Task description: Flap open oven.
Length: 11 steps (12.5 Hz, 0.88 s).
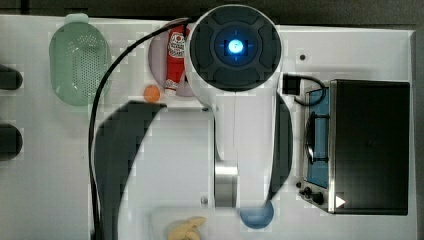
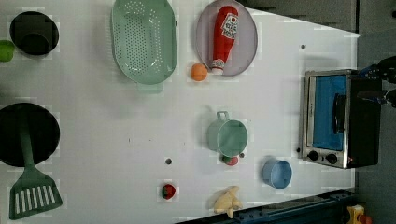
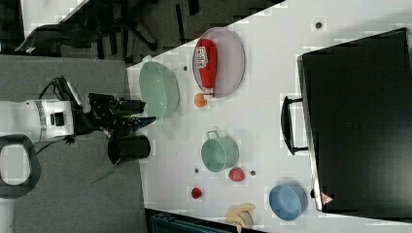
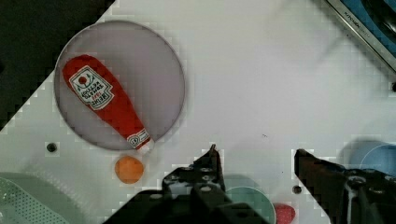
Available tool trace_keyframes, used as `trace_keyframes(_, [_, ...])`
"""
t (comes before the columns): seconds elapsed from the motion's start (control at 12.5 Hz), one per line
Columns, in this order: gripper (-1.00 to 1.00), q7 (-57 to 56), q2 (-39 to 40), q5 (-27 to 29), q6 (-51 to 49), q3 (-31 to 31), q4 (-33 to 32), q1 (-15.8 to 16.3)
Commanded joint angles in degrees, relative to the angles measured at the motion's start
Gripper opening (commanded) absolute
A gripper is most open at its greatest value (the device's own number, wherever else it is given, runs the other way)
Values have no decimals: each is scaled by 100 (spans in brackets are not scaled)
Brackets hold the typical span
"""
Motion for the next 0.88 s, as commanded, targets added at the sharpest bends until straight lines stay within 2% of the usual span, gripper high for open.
trace_keyframes(0.08, [59,745,-2470,-119,-1100,-267,-1648,-166])
trace_keyframes(0.24, [99,745,-2470,-119,-1099,-267,-1647,-166])
trace_keyframes(0.32, [100,744,-2469,-119,-1099,-267,-1647,-166])
trace_keyframes(0.4, [90,744,-2470,-119,-1097,-267,-1647,-166])
trace_keyframes(0.88, [-55,741,-2421,-136,-849,-342,-1662,-184])
